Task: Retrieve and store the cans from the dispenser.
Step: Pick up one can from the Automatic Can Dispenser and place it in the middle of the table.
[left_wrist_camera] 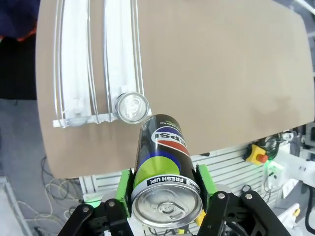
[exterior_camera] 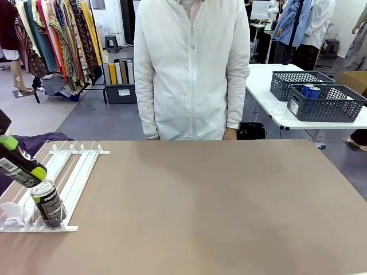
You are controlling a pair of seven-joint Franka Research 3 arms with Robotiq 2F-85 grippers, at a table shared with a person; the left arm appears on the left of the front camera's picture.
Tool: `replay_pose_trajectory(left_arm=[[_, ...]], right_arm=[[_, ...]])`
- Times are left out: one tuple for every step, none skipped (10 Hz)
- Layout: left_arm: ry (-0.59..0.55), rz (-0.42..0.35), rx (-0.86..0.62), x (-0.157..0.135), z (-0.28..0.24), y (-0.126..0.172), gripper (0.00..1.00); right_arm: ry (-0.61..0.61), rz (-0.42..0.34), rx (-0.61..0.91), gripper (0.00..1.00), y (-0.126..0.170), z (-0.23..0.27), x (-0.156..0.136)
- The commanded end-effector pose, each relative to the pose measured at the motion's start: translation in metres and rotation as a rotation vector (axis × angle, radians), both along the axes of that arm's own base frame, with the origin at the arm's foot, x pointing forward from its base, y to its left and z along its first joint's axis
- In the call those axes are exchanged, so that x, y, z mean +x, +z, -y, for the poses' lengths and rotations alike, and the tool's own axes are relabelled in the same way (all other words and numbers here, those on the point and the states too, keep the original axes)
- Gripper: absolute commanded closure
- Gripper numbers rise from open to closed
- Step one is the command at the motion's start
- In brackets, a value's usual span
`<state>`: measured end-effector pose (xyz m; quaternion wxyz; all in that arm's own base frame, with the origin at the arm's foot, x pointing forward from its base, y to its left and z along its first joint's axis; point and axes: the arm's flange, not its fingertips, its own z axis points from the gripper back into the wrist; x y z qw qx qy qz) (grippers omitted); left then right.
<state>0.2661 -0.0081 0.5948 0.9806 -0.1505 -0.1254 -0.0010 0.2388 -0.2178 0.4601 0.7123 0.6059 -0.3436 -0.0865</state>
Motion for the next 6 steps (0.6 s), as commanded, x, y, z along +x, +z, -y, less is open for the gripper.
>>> replay_pose_trajectory(left_arm=[[-0.019, 0.056, -0.076, 0.004, 0.000, -0.003, 1.00], [-0.025, 0.130, -0.095, 0.023, 0.022, 0.003, 1.00], [-0.018, 0.155, -0.054, 0.045, 0.051, 0.008, 1.00], [-0.143, 0.178, -0.070, 0.071, 0.093, 0.008, 1.00], [-0.232, 0.160, -0.049, 0.098, 0.148, 0.000, 1.00], [-0.364, 0.083, 0.002, 0.124, 0.221, -0.021, 1.00]], right_arm=[[-0.010, 0.031, 0.013, 0.00, 0.004, -0.001, 0.003], [-0.010, 0.031, 0.013, 0.00, 0.004, -0.001, 0.003], [-0.010, 0.031, 0.013, 0.00, 0.004, -0.001, 0.003], [-0.010, 0.031, 0.013, 0.00, 0.004, -0.001, 0.003], [-0.010, 0.031, 0.013, 0.00, 0.004, -0.001, 0.003], [-0.010, 0.031, 0.013, 0.00, 0.004, -0.001, 0.003]])
